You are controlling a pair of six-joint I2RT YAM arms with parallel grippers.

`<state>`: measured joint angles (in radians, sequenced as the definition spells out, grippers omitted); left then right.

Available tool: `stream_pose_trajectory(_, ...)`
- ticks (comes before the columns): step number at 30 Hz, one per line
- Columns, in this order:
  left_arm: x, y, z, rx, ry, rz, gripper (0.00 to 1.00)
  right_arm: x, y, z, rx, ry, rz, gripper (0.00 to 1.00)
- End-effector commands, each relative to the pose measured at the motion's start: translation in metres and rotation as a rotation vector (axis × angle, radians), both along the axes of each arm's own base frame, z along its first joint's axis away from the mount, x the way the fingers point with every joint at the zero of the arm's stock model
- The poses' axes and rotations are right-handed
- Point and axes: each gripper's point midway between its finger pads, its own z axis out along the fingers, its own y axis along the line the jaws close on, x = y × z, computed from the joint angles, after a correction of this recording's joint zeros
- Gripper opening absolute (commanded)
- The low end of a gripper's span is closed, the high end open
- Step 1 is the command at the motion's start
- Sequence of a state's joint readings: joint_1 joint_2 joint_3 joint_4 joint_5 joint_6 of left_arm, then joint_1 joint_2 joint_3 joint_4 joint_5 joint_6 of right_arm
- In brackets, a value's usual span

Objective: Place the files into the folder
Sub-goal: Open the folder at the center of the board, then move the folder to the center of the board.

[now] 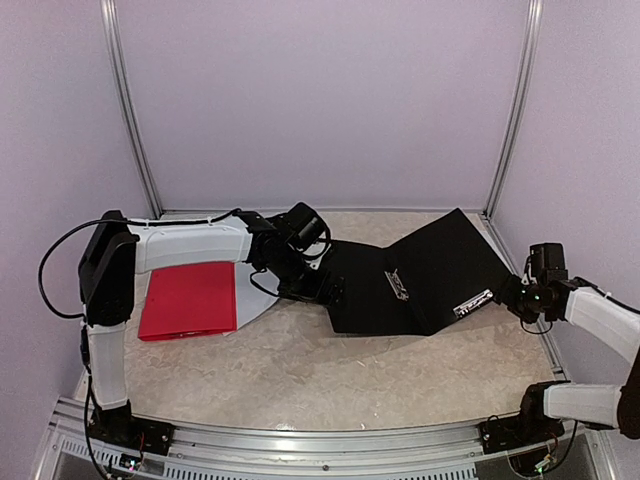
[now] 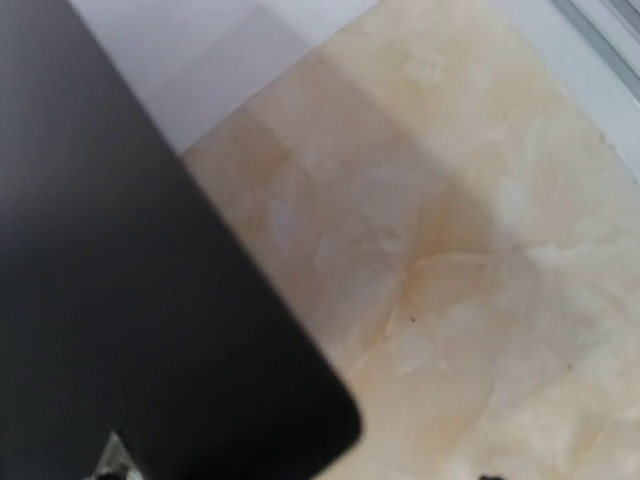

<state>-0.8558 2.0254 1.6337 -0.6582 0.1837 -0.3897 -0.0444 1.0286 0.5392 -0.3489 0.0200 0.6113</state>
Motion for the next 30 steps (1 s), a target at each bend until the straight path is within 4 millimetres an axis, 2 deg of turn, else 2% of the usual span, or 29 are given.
stream_pose_trajectory(1, -0.011, 0.008, -0.020, -0.041, 0.130, 0.059, 0.99, 0.005, -0.004, -0.004, -0.026, -0.001, 0.009, 0.65)
stream_pose_trajectory(4, -0.014, 0.005, -0.021, -0.090, 0.179, 0.072, 0.99, 0.007, -0.004, -0.011, -0.028, 0.014, 0.014, 0.64)
stream_pose_trajectory(10, -0.008, -0.020, -0.005, -0.270, 0.270, 0.050, 0.99, 0.005, -0.003, -0.015, -0.029, 0.015, 0.022, 0.64)
stream_pose_trajectory(12, -0.002, -0.025, -0.009, -0.315, 0.326, 0.075, 0.96, 0.004, -0.003, -0.012, -0.031, 0.004, 0.020, 0.64)
stream_pose_trajectory(15, 0.012, -0.022, -0.019, -0.372, 0.386, 0.136, 0.89, 0.002, -0.003, -0.008, -0.031, -0.011, 0.023, 0.63)
stream_pose_trajectory(18, 0.021, -0.023, -0.020, -0.423, 0.412, 0.158, 0.81, 0.000, -0.002, -0.008, -0.033, -0.011, 0.028, 0.62)
stream_pose_trajectory(21, 0.027, -0.030, -0.016, -0.467, 0.422, 0.158, 0.66, -0.001, 0.001, -0.014, -0.023, 0.001, 0.042, 0.61)
stream_pose_trajectory(24, 0.029, -0.039, -0.009, -0.507, 0.426, 0.134, 0.46, -0.002, 0.001, -0.016, -0.026, 0.006, 0.048, 0.61)
stream_pose_trajectory(30, 0.022, -0.052, 0.005, -0.521, 0.428, 0.051, 0.10, 0.002, 0.001, 0.001, -0.054, -0.015, 0.077, 0.62)
